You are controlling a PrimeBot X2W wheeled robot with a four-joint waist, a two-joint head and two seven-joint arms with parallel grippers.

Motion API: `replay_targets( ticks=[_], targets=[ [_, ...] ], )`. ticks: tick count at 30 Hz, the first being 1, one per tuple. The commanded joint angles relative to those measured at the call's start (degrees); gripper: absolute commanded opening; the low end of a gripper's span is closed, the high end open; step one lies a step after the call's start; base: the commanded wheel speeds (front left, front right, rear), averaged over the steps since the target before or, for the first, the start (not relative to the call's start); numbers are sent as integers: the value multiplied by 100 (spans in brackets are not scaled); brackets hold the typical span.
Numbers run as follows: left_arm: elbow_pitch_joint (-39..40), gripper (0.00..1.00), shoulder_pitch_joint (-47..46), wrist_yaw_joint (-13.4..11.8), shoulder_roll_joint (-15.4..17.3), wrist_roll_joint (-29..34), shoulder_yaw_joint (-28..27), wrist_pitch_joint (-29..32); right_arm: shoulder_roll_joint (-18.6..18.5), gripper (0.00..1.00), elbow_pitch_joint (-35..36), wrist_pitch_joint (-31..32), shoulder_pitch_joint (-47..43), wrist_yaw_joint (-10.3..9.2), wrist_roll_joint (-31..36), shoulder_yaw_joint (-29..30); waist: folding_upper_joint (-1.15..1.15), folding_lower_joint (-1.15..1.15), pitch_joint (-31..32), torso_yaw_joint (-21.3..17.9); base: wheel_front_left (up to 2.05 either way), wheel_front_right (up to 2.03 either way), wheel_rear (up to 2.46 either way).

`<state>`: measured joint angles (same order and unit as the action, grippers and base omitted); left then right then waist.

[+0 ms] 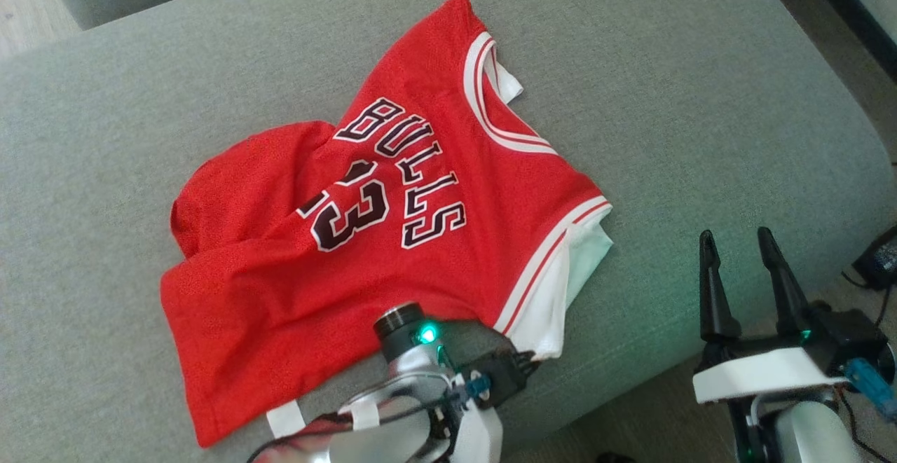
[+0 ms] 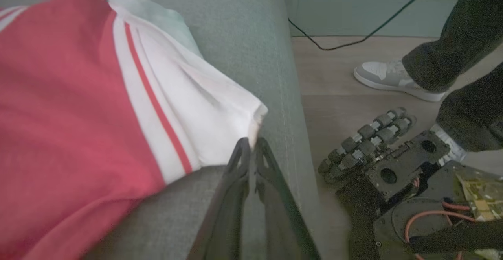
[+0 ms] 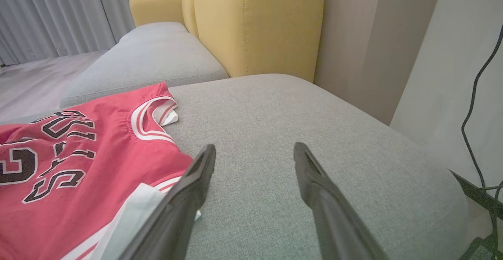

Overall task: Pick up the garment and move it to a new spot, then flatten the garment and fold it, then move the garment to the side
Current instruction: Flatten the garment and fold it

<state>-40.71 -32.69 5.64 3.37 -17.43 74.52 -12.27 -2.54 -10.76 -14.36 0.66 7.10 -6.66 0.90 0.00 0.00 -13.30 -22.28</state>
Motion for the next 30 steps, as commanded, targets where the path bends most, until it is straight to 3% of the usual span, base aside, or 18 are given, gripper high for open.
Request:
replay_targets(
  ticks=[1, 2, 3, 8, 11, 14, 16, 21, 28, 30],
  targets=[
    [64, 64, -56, 32, -49, 166, -117, -67, -34, 100, 143, -63, 97, 39, -54, -116, 0, 0, 12, -5, 0, 0, 0],
    [35, 93, -28, 54, -49, 343, -117, -85, -34, 100, 140, -63, 97, 39, -52, -120, 0, 0, 18, -9, 0, 0, 0],
    [24, 100, 7, 71, -49, 458, -117, -102, -34, 100, 137, -63, 95, 39, -49, -117, 0, 0, 20, -9, 0, 0, 0],
    [112, 100, 177, 144, -49, 775, -117, -157, -34, 100, 114, -63, 84, 39, -37, -85, 0, 0, 37, -5, 0, 0, 0],
    [305, 100, 172, 124, -49, 476, -153, -195, -34, 100, 112, -63, 69, 39, -42, -54, 0, 0, 56, 19, 0, 0, 0],
    [505, 100, 54, -172, -49, 64, -419, -222, -34, 100, 122, -63, 45, 39, -46, -26, 0, 0, 85, 40, 0, 0, 0],
    [546, 100, -106, -507, -49, -142, -645, -223, -34, 100, 125, -63, 29, 39, -47, -15, 0, 0, 97, 52, 0, 0, 0],
    [241, 100, -548, -1131, -49, -612, -1048, 134, -34, 100, 116, -63, 28, 39, -67, -73, 0, 0, 95, 31, 0, 0, 0],
    [204, 100, -809, -1464, -49, -1868, -1248, 766, -34, 100, 92, -63, 113, 39, -89, -179, 0, 0, -20, -89, 0, 0, 0],
    [127, 100, -929, -1572, -49, -2038, -1063, 970, -34, 100, 78, -63, 162, 39, -109, -229, 0, 0, -63, -152, 0, 0, 0]
  ],
)
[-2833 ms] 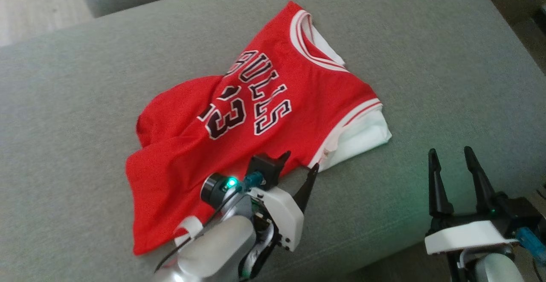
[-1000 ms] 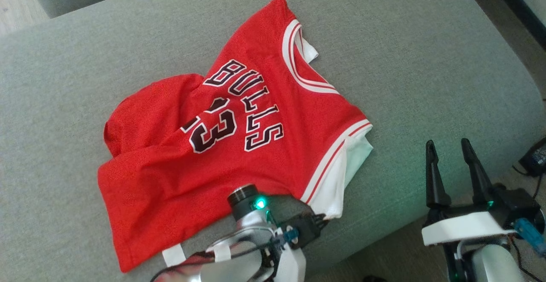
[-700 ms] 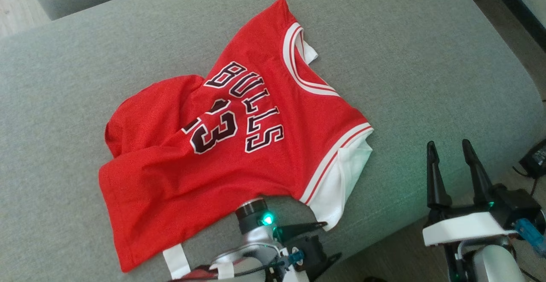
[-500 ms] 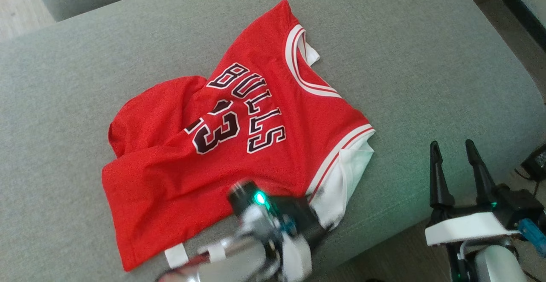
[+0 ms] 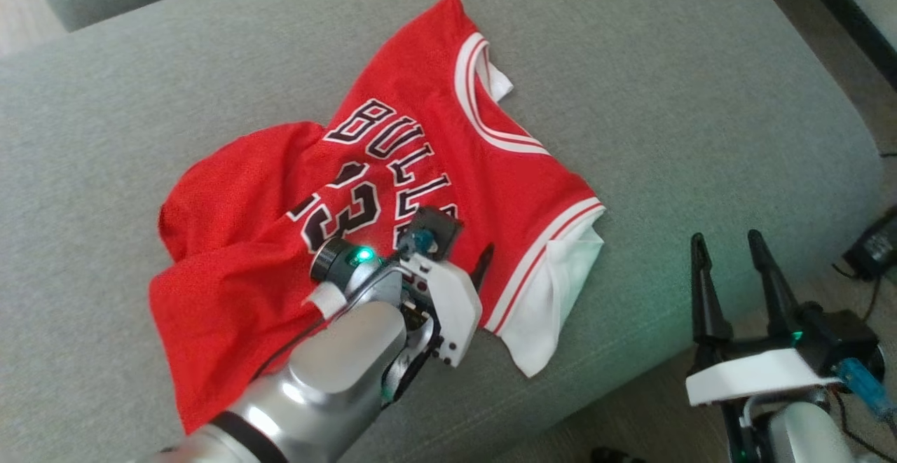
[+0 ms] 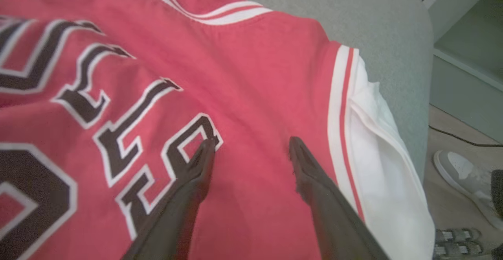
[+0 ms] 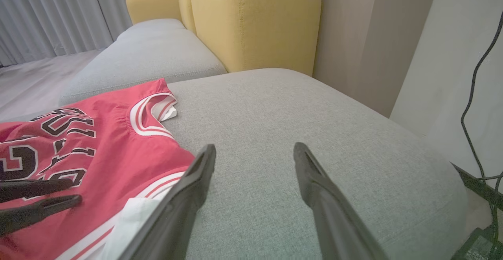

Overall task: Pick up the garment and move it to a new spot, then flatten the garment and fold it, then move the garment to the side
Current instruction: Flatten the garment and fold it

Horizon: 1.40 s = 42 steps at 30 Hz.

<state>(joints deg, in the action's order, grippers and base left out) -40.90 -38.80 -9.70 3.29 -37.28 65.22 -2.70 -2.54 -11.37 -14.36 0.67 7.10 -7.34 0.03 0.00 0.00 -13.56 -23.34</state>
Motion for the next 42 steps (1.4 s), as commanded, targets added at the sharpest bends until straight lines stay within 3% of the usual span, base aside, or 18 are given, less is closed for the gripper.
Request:
replay_targets(
  ticks=[1, 7, 8, 9, 10, 14, 21, 26, 30, 33, 34, 35, 36, 42],
  targets=[
    [145, 100, -318, -66, -41, -235, -99, 107, -34, 100, 133, -63, 180, 39, -50, -147, 0, 0, -55, -72, 0, 0, 0],
    [-8, 100, -500, -178, -41, -687, 357, 242, -34, 100, 113, -63, 232, 39, -98, -158, 0, 0, -176, -169, 0, 0, 0],
    [-45, 73, -522, -190, -41, -721, 427, 256, -34, 100, 109, -63, 232, 39, -104, -156, 0, 0, -187, -174, 0, 0, 0],
    [-97, 11, -549, -200, -41, -724, 496, 267, -34, 100, 106, -63, 234, 39, -109, -151, 0, 0, -199, -175, 0, 0, 0],
    [-154, 0, -573, -192, -41, -716, 558, 278, -34, 100, 103, -63, 237, 39, -113, -147, 0, 0, -210, -176, 0, 0, 0],
    [-328, 0, -663, -170, -41, -689, 681, 161, -33, 100, 89, -63, 242, 39, -123, -125, 0, 0, -217, -151, 0, 0, 0],
    [-135, 0, -1108, -907, -41, -808, 392, -975, -33, 100, 67, -63, 186, 39, -109, -59, 0, 0, -70, -5, 0, 0, 0],
    [64, 0, -1197, -1265, -41, -753, 178, -1207, -33, 100, 72, -63, 130, 39, -104, -56, 0, 0, 21, 97, 0, 0, 0],
    [140, 0, -1088, -1334, -41, -669, 30, -1226, -33, 100, 69, -63, 133, 39, -89, -85, 0, 0, 77, 129, 0, 0, 0],
    [-70, 0, -944, -1249, -41, -714, 35, -1228, -33, 100, 60, -63, 138, 39, -68, -115, 0, 0, 93, 120, 0, 0, 0],
    [-110, 11, -923, -1220, -41, -738, 7, -1228, -33, 100, 56, -63, 141, 39, -61, -121, 0, 0, 92, 117, 0, 0, 0],
    [-130, 45, -917, -1196, -41, -739, -29, -1228, -33, 100, 56, -63, 140, 39, -57, -115, 0, 0, 90, 118, 0, 0, 0],
    [-123, 100, -903, -1186, -41, -763, -106, -1229, -33, 100, 57, -63, 131, 39, -55, -102, 0, 0, 91, 125, 0, 0, 0],
    [307, 100, -650, -1079, -31, -635, -1017, -1229, -33, 100, 110, -63, 6, 39, -34, 38, 0, 0, 158, 313, 0, 0, 0]
  ],
)
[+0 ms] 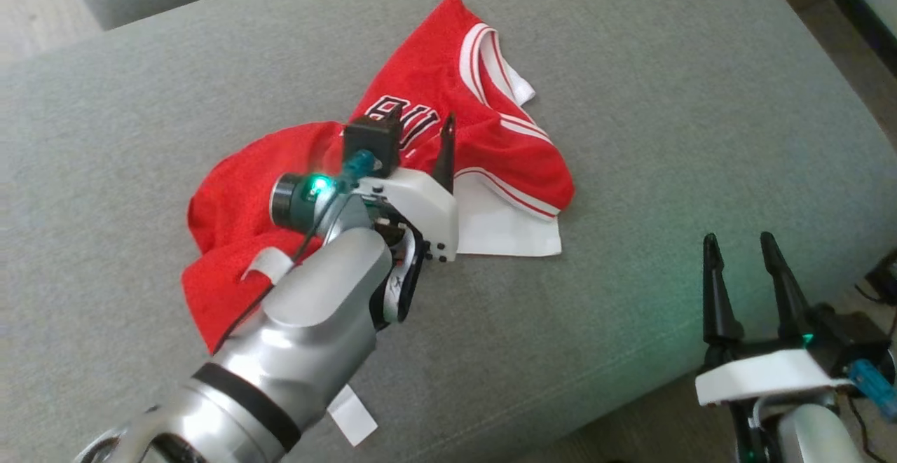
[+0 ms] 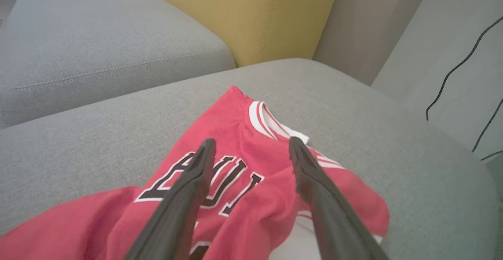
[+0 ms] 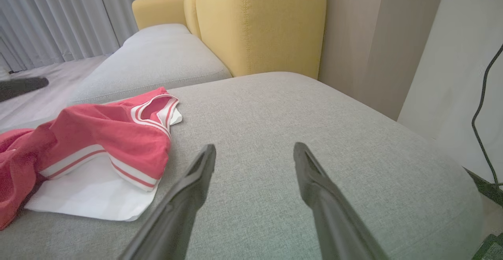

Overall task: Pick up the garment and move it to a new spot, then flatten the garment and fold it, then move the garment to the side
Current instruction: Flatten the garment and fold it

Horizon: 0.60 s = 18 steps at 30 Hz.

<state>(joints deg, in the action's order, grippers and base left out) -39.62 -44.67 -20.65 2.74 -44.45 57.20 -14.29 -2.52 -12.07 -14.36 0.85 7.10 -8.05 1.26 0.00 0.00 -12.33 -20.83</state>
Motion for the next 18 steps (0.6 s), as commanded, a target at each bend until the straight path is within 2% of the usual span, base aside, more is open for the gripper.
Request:
replay_targets(
  ticks=[1, 7, 18],
  targets=[
    [291, 100, 11, 30, 52, 163, -363, -70, -36, 100, 193, -63, -29, 39, 50, -72, 0, 0, 58, 107, 0, 0, 0],
    [1086, 100, 703, 28, 275, 627, -1022, -70, -36, 100, 264, -63, -98, 39, 127, 2, 0, 0, 184, 363, 0, 0, 0],
    [2725, 100, 2865, -456, 801, 1894, -2048, -71, -64, 100, 433, -63, -347, 39, 418, 219, 0, 0, 609, 1122, 0, 0, 0]
  ],
)
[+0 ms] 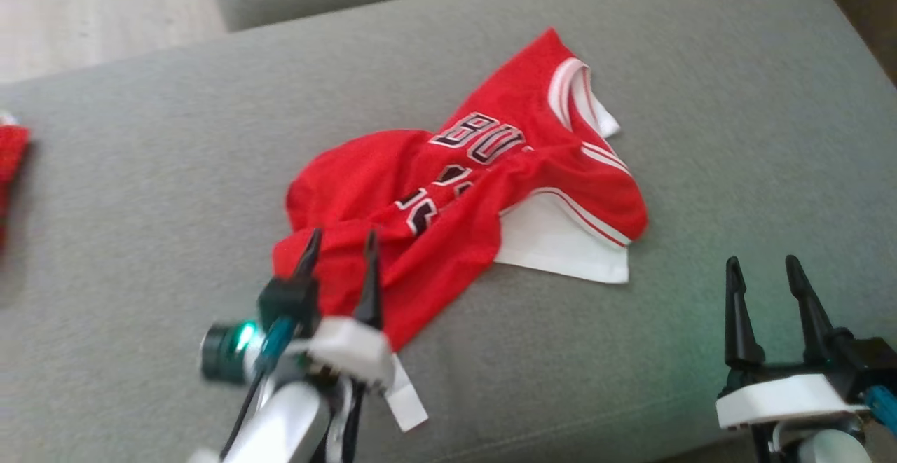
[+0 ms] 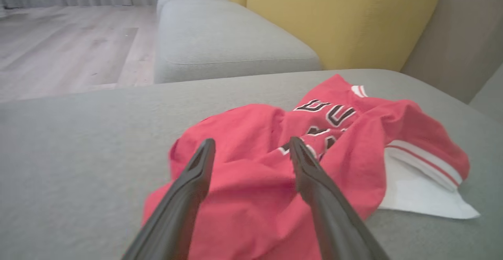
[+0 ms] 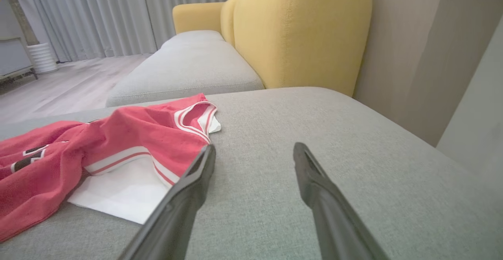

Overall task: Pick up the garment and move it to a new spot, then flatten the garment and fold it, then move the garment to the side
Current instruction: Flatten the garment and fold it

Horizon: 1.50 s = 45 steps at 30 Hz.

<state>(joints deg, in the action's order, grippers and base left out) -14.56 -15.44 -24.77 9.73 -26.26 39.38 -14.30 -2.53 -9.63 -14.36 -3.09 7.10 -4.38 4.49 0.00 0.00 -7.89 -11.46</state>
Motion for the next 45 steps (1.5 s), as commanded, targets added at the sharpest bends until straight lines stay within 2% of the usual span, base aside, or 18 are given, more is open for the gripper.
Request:
replay_targets(
  ticks=[1, 6, 9, 15, 24, 29, 45],
  targets=[
    [302, 100, 123, -47, 122, 154, -358, -70, -84, 100, 190, -63, 29, 39, 77, -90, 0, 0, 208, 253, 0, 0, 0],
    [542, 100, 996, -3, 186, 416, -856, -70, -140, 100, 103, -63, -47, 39, 144, -67, 0, 0, 430, 555, 0, 0, 0],
    [687, 100, 1413, 134, 213, 591, -1128, -70, -137, 100, 20, -63, -94, 39, 141, -94, 0, 0, 519, 735, 0, 0, 0],
    [896, 100, 1932, 550, 115, 904, -1635, -70, -98, 100, -194, -63, -206, 39, 62, -101, 0, 0, 678, 981, 0, 0, 0],
    [965, 100, 2391, 1197, -198, 1241, -2308, -70, -52, 100, -483, -63, -331, 39, 57, -193, 0, 0, 887, 1062, 0, 0, 0],
    [971, 100, 2494, 1458, -345, 1406, -2630, -70, -43, 100, -542, -63, -327, 39, 33, -300, 0, 0, 943, 1110, 0, 0, 0],
    [833, 100, 2594, 1849, -624, 1734, -3058, -70, -37, 100, -574, -63, -290, 39, 22, -423, 0, 0, 980, 1133, 0, 0, 0]
  ],
)
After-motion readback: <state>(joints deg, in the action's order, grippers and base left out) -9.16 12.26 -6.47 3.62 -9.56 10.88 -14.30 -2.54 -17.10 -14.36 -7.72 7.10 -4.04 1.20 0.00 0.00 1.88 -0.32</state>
